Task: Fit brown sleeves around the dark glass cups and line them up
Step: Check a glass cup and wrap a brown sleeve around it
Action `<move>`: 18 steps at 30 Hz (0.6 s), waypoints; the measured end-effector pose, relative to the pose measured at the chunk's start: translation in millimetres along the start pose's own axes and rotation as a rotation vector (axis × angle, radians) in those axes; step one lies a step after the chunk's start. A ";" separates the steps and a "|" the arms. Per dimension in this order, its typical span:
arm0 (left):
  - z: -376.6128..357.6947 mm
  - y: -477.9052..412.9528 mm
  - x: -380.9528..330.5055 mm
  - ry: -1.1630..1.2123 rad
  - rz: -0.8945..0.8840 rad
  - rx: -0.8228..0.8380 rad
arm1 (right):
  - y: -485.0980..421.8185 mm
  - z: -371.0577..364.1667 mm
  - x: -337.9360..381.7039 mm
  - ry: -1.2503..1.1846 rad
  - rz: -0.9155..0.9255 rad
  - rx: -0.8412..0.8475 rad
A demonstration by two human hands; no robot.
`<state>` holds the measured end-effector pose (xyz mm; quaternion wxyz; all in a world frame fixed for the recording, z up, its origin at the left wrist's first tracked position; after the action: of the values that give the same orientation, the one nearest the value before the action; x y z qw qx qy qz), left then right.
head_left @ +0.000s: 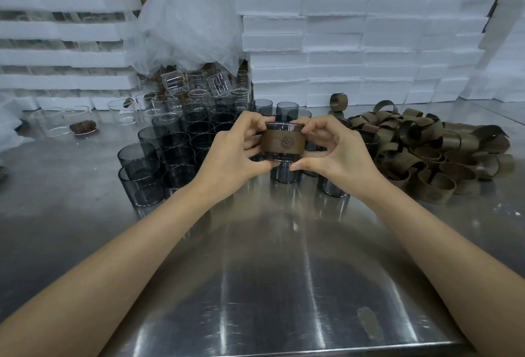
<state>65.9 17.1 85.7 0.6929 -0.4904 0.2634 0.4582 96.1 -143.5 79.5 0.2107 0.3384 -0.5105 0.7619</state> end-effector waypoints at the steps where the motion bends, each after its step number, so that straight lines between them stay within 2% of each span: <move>1: 0.0 0.1 0.0 -0.002 0.000 -0.001 | 0.0 0.1 0.4 0.007 0.001 -0.001; 11: 0.2 0.4 1.4 0.025 0.023 0.008 | -1.1 1.1 3.3 -0.002 -0.025 0.043; 18: 2.3 -0.4 3.7 0.035 0.036 0.007 | -2.1 -0.7 5.2 -0.014 0.036 0.062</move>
<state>67.8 20.6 83.8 0.6815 -0.4911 0.2857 0.4613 93.8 -142.2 84.4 0.1827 0.3407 -0.4942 0.7787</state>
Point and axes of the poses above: each hand's wrist, its own y-axis away from the middle knuckle, its own z-axis out of the back of the hand, x = y × z, the point moved 8 cm from there along -y, towards the middle knuckle, and after that the axes turned 7 degrees about z, right-handed, at the moved point
